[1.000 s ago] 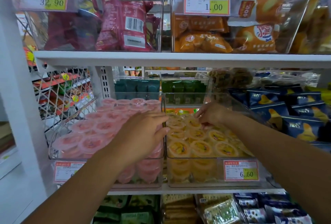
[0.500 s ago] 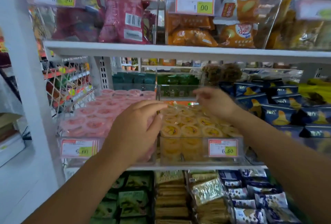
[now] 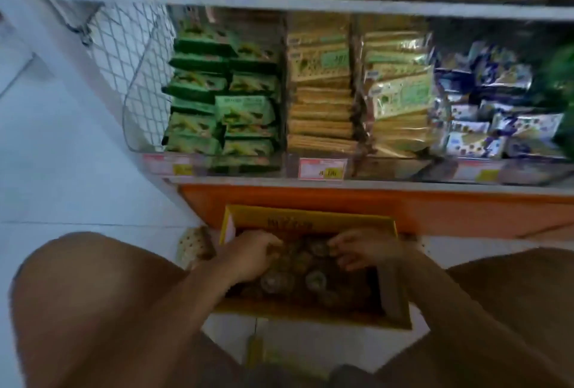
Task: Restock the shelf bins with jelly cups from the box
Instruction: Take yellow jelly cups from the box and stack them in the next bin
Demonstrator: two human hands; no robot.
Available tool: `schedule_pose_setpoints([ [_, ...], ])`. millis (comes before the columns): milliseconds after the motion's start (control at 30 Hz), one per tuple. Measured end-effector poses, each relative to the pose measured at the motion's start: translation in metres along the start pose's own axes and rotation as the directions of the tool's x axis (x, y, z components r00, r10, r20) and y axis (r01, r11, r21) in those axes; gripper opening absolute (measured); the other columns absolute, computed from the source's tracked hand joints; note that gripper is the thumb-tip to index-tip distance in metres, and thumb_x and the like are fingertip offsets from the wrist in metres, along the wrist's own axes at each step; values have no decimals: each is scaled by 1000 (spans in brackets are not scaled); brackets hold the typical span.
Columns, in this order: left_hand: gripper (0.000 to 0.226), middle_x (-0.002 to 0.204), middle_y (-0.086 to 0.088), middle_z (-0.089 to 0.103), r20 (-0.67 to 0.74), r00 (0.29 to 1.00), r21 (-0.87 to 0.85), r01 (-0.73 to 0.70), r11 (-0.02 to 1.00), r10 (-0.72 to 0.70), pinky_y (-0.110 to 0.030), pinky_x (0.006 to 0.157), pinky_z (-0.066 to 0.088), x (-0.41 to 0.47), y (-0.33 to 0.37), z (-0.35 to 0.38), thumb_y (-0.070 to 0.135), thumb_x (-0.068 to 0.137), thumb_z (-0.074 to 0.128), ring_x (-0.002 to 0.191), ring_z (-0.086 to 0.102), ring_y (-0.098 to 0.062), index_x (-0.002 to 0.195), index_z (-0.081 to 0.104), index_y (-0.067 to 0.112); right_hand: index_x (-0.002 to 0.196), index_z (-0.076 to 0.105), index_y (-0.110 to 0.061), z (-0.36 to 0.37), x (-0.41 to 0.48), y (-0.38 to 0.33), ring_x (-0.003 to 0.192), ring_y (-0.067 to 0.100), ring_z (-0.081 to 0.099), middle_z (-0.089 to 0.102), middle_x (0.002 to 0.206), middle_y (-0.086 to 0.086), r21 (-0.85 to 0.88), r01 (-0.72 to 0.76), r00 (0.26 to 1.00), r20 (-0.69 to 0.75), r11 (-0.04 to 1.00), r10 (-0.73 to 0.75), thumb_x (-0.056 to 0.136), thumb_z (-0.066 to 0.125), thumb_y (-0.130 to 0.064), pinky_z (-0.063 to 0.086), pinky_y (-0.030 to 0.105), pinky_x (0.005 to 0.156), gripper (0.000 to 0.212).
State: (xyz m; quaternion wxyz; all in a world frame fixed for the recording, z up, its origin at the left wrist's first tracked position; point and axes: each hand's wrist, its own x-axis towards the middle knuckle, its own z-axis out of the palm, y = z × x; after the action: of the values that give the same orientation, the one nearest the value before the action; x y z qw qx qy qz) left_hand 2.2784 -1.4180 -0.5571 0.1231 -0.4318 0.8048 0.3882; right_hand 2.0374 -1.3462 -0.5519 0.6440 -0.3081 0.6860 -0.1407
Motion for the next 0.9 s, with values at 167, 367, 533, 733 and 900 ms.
schedule_pose_setpoints([
  [167, 34, 132, -5, 59, 195, 971, -23, 148, 989, -141, -28, 93, 42, 29, -52, 60, 21, 99, 52, 117, 56, -22, 132, 57, 19, 104, 65, -13, 18, 69, 86, 78, 19, 61, 64, 102, 10, 182, -194, 966, -137, 964, 220, 100, 48, -12, 47, 25, 62, 18],
  [367, 37, 135, -9, 57, 272, 930, -103, 285, 953, -249, -33, 97, 43, 63, -85, 114, 18, 99, 48, 118, 55, -27, 136, 53, 19, 117, 58, -23, 29, 116, 122, 107, 26, 58, 61, 111, 5, 94, -190, 975, -102, 977, 200, 101, 46, -20, 50, 37, 92, 20],
  [533, 35, 136, -8, 56, 243, 914, -144, 367, 919, -326, -29, 104, 35, 70, -101, 134, 21, 98, 52, 125, 51, -25, 133, 57, 14, 128, 56, -31, 34, 195, 209, 128, 33, 48, 51, 140, 9, -186, -179, 981, 37, 966, 189, 85, 67, -28, 36, 52, 108, 45],
  [733, 39, 128, -5, 60, 307, 882, -160, 418, 894, -357, -30, 103, 39, 78, -117, 138, 22, 90, 65, 120, 54, -23, 128, 58, 18, 148, 23, -8, 54, 168, 147, 142, 28, 22, 26, 149, 11, -266, -147, 985, 47, 952, 166, 94, 58, -7, 25, 20, 100, 63],
  [900, 48, 134, -6, 55, 272, 889, -124, 412, 903, -368, -30, 106, 36, 80, -117, 147, 23, 88, 67, 126, 49, -23, 133, 52, 16, 151, 13, -23, 86, 178, 145, 134, 23, 38, 39, 142, 1, -137, -109, 983, 129, 985, 127, 78, 78, -13, 38, 26, 101, 99],
])
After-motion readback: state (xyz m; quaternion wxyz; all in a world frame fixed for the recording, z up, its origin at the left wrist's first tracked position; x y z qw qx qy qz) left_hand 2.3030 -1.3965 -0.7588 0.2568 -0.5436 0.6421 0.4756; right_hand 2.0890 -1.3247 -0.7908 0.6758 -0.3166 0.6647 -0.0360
